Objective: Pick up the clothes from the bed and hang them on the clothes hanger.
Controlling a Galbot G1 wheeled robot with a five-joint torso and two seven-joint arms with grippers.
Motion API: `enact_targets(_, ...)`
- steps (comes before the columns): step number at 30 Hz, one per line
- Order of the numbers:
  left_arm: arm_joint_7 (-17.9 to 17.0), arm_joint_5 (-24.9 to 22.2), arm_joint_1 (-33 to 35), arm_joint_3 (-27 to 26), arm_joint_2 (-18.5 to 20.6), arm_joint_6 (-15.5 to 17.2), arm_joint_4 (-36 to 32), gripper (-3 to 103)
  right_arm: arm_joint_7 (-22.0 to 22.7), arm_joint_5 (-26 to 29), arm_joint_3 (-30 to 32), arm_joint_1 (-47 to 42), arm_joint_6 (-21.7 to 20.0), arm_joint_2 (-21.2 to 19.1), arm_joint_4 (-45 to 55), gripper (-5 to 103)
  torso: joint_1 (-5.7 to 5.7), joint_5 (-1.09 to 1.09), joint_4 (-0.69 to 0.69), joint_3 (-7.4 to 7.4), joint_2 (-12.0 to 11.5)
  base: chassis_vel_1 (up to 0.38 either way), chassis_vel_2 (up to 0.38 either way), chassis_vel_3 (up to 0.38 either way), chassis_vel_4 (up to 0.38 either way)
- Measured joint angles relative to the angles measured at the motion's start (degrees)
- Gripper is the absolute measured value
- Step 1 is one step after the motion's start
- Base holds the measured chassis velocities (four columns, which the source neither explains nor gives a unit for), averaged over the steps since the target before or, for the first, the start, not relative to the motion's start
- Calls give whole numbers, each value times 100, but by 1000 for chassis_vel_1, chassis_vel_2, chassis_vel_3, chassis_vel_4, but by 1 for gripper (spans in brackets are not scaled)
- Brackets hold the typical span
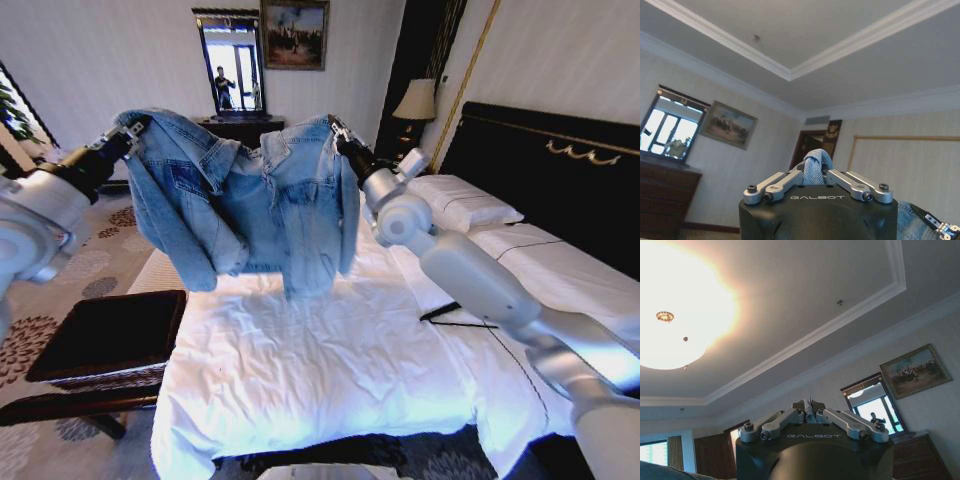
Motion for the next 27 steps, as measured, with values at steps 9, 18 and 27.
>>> enact_targets(9, -521, -370, 1728, -2228, -761, 232, -1607, 3, 347, -203, 1607, -1999, -58, -1002, 2052, 5, -3, 4, -1, -3, 1, 0, 0, 0, 0)
enact_targets(18, -726, 113, 3087, -2150, -1853, 601, -1757, 3, 2295, 437, 1914, -2211, -1448, -1549, 2843, 5, -2, 2, -1, -1, 3, 0, 0, 0, 0)
enact_targets(27, -88, 2690, 3088, 971, -3600, 358, 251, 3, 2888, -492, 1116, -4019, -1959, -923, 1446, 5, 1, 3, -5, 1, 0, 0, 0, 0, 0)
